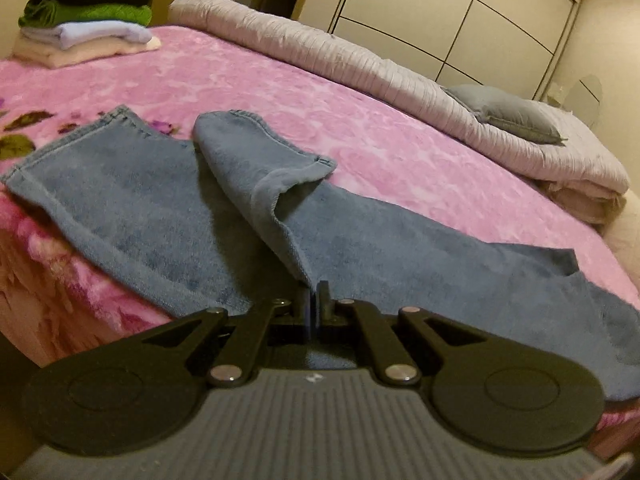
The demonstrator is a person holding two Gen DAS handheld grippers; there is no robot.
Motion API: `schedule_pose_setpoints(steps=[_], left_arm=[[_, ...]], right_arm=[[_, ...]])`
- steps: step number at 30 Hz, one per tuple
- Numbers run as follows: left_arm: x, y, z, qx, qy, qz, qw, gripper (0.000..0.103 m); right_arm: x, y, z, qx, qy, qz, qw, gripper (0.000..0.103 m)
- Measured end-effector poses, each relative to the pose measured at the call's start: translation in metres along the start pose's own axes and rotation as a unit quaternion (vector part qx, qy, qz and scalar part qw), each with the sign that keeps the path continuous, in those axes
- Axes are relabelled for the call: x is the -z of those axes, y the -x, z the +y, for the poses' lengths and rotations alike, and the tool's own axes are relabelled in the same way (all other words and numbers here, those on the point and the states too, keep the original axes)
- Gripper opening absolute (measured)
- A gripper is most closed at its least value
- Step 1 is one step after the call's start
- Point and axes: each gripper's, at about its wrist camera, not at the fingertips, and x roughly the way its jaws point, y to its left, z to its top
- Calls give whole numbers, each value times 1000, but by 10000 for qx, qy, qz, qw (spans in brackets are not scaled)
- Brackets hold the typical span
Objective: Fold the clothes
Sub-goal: 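Grasp the waistband with the right gripper while the left grasps the leg hem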
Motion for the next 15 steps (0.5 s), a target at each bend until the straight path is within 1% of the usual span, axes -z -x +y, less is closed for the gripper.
schedule_pose_setpoints(steps=[2,3,5,6,7,8,9,10,11,12,13,15], left_arm=[[4,-4,-1,-58,-85,89,9999,1],[4,-6,-2,-111,-168,128,9997,4],[4,-9,-5,-239,-368,192,9989,8],[4,-8,-9,-341,-506,219,9979,12],[3,-6,-13,-461,-662,244,9964,15],[2,-3,-17,-555,-813,271,9948,19],[1,1,-20,-637,-960,299,9929,20],[0,5,-23,-718,-1107,327,9907,20],[-1,9,-25,-813,-1234,370,9883,20],[-2,11,-27,-881,-1318,401,9865,20],[-3,13,-28,-922,-1379,435,9852,20],[-7,14,-32,-1004,-1466,480,9829,20]], right_arm=[[4,-4,-2,126,40,39,9999,6],[7,-7,-1,218,143,87,9996,7],[8,-13,3,422,418,197,9980,11],[7,-12,8,565,543,241,9966,17],[7,-9,16,817,722,264,9937,38],[8,-5,27,1145,1019,217,9879,47],[10,0,39,1402,1376,118,9804,50],[14,6,52,1566,1727,3,9724,50],[19,12,64,1509,1983,-75,9684,50],[24,16,74,1316,2131,-84,9681,50],[30,15,83,1104,2221,3,9688,50],[46,5,99,631,2256,406,9713,50]])
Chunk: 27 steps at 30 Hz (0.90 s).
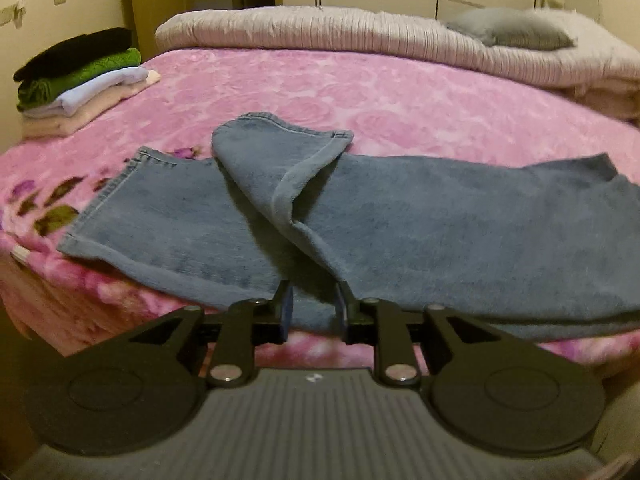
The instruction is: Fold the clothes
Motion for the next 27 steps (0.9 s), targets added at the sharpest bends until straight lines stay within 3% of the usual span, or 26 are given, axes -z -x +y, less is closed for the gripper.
schedule_pose_setpoints(steps=[2,5,9,13,17,19,20,21,23,25,27], left_arm=[[-6,2,-3,-93,-116,22,9999,20],[-21,4,-8,-326,-486,-39,9983,20],[-40,-5,-19,-435,-1204,-63,9917,26],[-60,-36,-39,-628,-1979,-5,9782,27],[-75,-82,-48,-865,-2226,284,9706,30],[-80,-106,-49,-1056,-2259,455,9673,26],[-84,-110,-43,-1080,-2060,412,9717,8],[-87,-105,-29,-965,-1570,314,9824,4],[-92,-87,14,-607,-230,74,9979,4],[-80,-64,64,-515,974,-173,9938,4],[-56,-47,116,-500,2054,-196,9772,9]], right_arm=[[11,-17,26,-341,194,371,9985,50],[29,-41,69,-359,708,795,9937,50],[30,-58,102,-319,1153,797,9896,50],[16,-70,117,-382,1316,716,9880,50],[5,-82,126,-402,1268,750,9883,50],[3,-92,126,-414,1108,898,9889,50],[3,-97,125,-409,1019,960,9893,50],[4,-98,124,-402,985,970,9896,50],[6,-94,125,-393,1006,931,9898,50],[7,-94,125,-388,1050,915,9895,50],[9,-95,125,-372,1070,911,9894,50]])
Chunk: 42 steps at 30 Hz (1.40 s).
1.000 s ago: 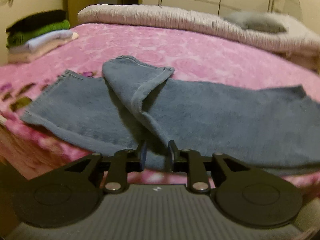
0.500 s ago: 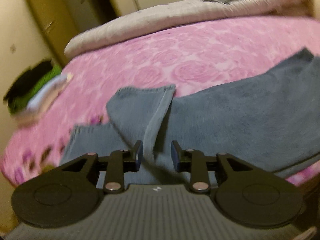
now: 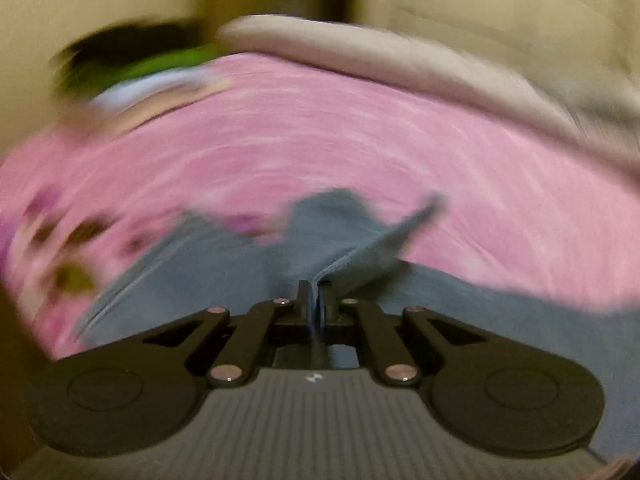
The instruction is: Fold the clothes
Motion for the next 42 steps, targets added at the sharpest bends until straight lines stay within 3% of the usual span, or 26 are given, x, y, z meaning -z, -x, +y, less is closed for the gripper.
schedule_pose_setpoints(steps=[2,6,10,14,16,19,22,25,27,30,31,34,37,40,42], left_arm=[[11,0,50,254,974,340,9943,17],[30,2,100,629,2111,374,9747,4],[23,-2,107,749,2321,224,9695,15],[16,-8,113,658,2465,250,9666,15],[14,-6,115,629,2441,231,9674,15],[14,0,116,628,2299,187,9710,19],[20,5,119,677,2238,202,9721,22],[24,6,121,755,2252,223,9711,22],[25,7,124,814,2276,234,9701,22],[23,6,130,942,2413,239,9656,22],[22,6,132,980,2471,230,9637,22],[18,6,138,1056,2591,198,9599,23],[17,4,140,1097,2623,178,9586,23],[19,-2,143,1116,2723,220,9555,23],[21,-4,146,1154,2863,213,9509,25]], right_arm=[[1,-1,2,51,28,-4,10000,51],[5,-2,12,251,147,-39,9996,51],[15,4,25,108,402,-36,9991,51],[46,22,60,-940,1324,-226,9865,51],[74,30,94,-1468,2258,-244,9628,51],[122,39,150,-2021,3802,-330,9020,51],[155,41,192,-2454,4685,-394,8478,51],[175,41,222,-2523,5315,-596,8064,51],[187,36,235,-2356,5678,-705,7856,50],[196,31,240,-2097,6038,-880,7640,38],[196,30,239,-2089,6057,-906,7625,37],[188,38,234,-2303,5833,-938,7733,37],[193,39,238,-2104,5922,-973,7718,37],[209,27,243,-1660,6338,-1020,7486,36],[218,24,243,-1581,6572,-1123,7283,35]])
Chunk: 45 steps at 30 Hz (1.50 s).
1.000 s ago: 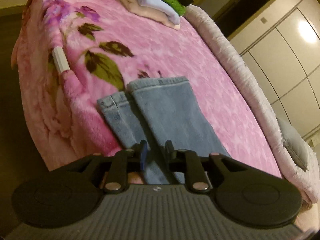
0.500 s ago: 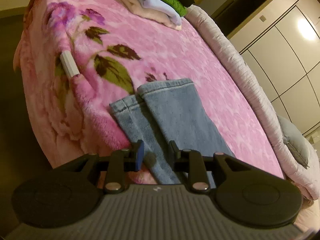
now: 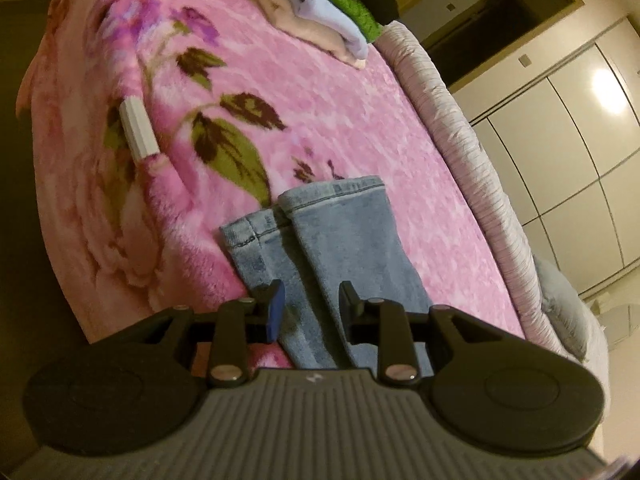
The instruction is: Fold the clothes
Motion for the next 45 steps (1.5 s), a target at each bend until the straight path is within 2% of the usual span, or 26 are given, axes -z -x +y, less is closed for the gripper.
schedule_pose_setpoints(steps=[3,5,9,13,14,15,16,22,25,29,34,38,43,45], left_arm=[[-1,-1,8,83,320,-51,9994,25],[-3,-3,12,130,502,-110,9986,25],[-11,-10,14,126,683,-276,9972,25],[-19,-20,12,211,769,-340,9962,24],[-21,-22,10,205,681,-335,9969,21],[-22,-25,7,186,541,-321,9978,7],[-24,-26,3,174,399,-315,9986,0],[-20,7,-5,309,-413,-492,9975,0],[-16,8,8,213,-460,-355,9981,0],[-13,15,15,460,-416,-467,9970,0],[-5,3,8,-92,-1130,-361,9929,1],[0,-1,5,-297,-1297,-427,9902,4],[1,-3,-11,-654,-1706,-377,9824,8],[1,0,-19,-889,-1880,-375,9774,13]], right_arm=[[-1,1,0,171,169,-132,9996,17],[-3,2,-10,219,-70,-207,9995,17],[-4,-5,-9,172,-14,-73,9998,16],[-2,-7,-5,212,-76,-70,9997,10],[-2,-6,-6,210,-153,-87,9996,9],[-1,-6,-7,210,-210,-109,9995,7],[-1,-6,-9,217,-250,-143,9994,5],[-1,15,-15,202,-558,-344,9976,2],[-1,21,-9,137,-533,-321,9980,2],[-3,24,-4,121,-510,-301,9982,2],[-3,12,1,13,-476,-104,9988,4],[-7,0,7,67,-401,112,9991,9],[-5,13,-9,-3,-1123,3,9937,19],[-2,19,-15,-3,-1378,-25,9905,23]])
